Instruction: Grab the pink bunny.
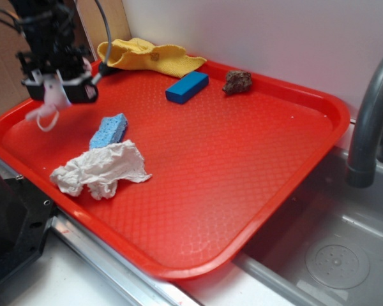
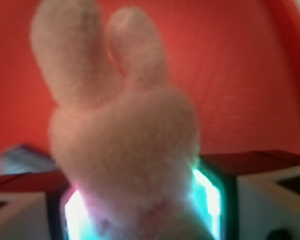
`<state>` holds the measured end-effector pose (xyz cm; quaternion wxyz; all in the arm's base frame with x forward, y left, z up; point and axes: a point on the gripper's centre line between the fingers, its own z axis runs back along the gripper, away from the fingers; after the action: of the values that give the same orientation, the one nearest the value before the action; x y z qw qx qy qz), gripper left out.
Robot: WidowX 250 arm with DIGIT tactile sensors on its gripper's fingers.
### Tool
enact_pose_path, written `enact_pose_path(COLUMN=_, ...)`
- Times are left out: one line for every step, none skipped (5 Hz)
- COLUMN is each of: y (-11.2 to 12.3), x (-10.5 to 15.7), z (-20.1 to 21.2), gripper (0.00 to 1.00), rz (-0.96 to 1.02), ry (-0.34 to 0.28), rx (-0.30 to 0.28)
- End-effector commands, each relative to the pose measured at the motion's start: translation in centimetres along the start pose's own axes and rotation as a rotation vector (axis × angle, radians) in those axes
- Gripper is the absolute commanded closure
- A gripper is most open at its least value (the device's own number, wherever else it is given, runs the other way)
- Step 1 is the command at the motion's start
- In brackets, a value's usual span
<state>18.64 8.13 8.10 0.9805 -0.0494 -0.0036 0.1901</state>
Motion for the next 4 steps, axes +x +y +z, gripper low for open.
enact_pose_path(y=-5.5, x=-0.6, z=10.4, gripper=1.0, rz=-0.228, ry=-0.021, rx=-0.06)
enact_pose_path(y=-9.7, x=-0.3, z=14.2, gripper=1.0, rz=-0.355, ry=0.007, rx=-0.011)
enact_pose_path(y=-11.5, x=0.5, z=14.9, gripper=1.0, rz=-0.394, ry=-0.01, rx=0.022)
enact_pose_path(y=-11.1, x=1.0, z=14.6, gripper=1.0, rz=-0.383, ry=-0.035, rx=0.05)
